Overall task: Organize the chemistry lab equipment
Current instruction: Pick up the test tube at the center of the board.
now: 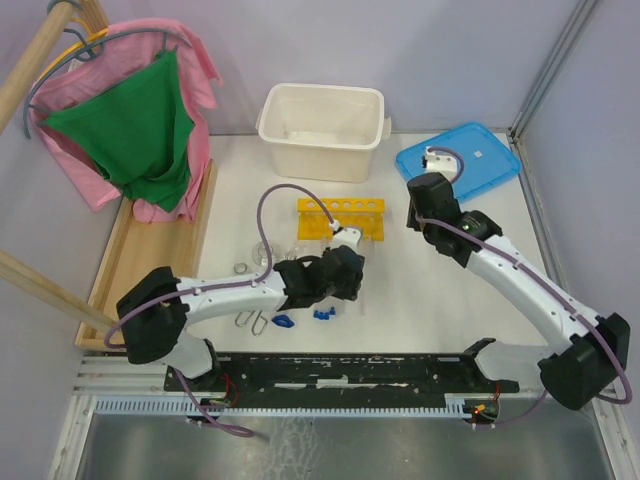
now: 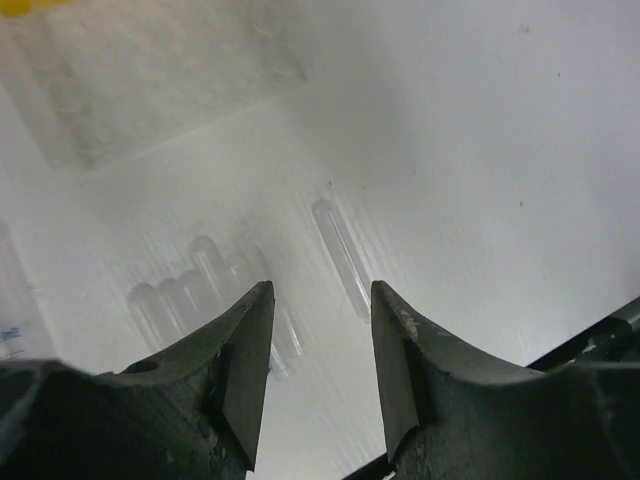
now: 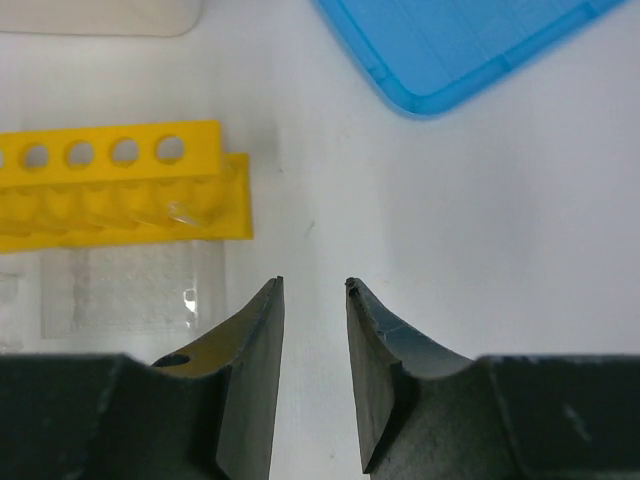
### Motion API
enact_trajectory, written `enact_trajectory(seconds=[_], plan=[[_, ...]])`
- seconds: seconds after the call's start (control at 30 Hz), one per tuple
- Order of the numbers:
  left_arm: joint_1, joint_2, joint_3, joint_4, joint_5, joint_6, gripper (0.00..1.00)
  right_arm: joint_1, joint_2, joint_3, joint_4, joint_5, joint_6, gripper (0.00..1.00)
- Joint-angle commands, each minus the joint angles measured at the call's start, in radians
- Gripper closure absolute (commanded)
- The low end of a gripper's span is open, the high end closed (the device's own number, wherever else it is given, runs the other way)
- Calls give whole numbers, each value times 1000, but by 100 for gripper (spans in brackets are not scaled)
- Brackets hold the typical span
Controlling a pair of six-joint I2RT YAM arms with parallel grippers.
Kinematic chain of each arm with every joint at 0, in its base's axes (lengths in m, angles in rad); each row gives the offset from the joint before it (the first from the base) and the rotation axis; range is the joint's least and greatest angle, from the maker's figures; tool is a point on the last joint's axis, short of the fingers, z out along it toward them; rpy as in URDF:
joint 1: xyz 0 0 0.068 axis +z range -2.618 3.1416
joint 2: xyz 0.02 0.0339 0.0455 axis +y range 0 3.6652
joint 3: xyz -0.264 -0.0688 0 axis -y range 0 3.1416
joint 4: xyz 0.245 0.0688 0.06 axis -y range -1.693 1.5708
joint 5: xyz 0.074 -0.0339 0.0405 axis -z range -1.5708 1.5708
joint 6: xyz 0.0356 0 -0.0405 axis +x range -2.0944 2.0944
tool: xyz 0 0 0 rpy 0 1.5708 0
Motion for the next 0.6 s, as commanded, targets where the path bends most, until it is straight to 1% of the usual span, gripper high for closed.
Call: enact_trajectory(seconds=[0.0,0.23,0.43,0.57], plan=[[-40,82,49,-10,-6,-120,50,-8,-87,-51,-145,124,89,61],[-84,179,106,-52,-21,-150,51,-14,-171,-121,-152,89,100,61],[-159,260,194,-108,-59,-151,51,-16,-178,-144,-142,63,99,61],[-176,289,216,-129,-61,-176,51,-17,-186,-155,-135,67,98,61]])
